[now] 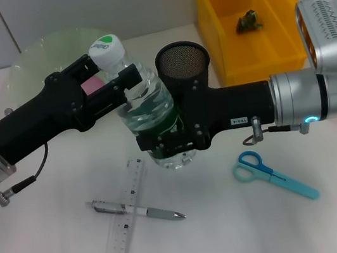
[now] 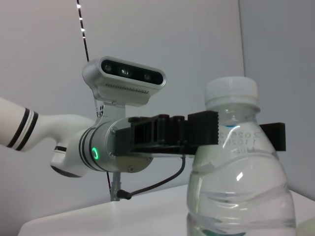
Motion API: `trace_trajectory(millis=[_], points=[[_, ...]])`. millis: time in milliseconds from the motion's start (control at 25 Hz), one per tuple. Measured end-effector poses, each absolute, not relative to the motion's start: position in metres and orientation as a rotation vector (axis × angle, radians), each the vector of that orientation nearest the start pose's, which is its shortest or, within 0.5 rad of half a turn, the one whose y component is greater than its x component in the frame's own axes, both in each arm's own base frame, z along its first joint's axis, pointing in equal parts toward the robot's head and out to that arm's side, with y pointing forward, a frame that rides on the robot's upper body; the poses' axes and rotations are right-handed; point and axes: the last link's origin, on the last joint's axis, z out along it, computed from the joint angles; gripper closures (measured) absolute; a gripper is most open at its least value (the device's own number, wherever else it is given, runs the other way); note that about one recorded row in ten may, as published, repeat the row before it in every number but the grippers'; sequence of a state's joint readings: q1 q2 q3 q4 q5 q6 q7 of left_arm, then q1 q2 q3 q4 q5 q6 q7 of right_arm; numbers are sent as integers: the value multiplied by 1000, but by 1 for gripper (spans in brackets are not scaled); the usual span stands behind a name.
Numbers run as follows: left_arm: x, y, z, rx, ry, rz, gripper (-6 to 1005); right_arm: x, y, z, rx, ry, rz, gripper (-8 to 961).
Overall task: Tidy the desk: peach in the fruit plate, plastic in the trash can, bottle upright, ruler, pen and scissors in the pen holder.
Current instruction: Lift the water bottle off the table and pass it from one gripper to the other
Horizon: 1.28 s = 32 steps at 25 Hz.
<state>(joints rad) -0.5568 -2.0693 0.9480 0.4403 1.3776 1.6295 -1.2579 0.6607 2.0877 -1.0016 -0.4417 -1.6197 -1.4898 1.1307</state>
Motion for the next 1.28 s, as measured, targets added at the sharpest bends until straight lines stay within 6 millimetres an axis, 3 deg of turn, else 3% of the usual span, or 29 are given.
trace_trajectory(millis=[1280], points=[[-206, 332, -7, -2551, -537, -1352, 276, 193, 340, -50, -2815, 284, 977, 184]])
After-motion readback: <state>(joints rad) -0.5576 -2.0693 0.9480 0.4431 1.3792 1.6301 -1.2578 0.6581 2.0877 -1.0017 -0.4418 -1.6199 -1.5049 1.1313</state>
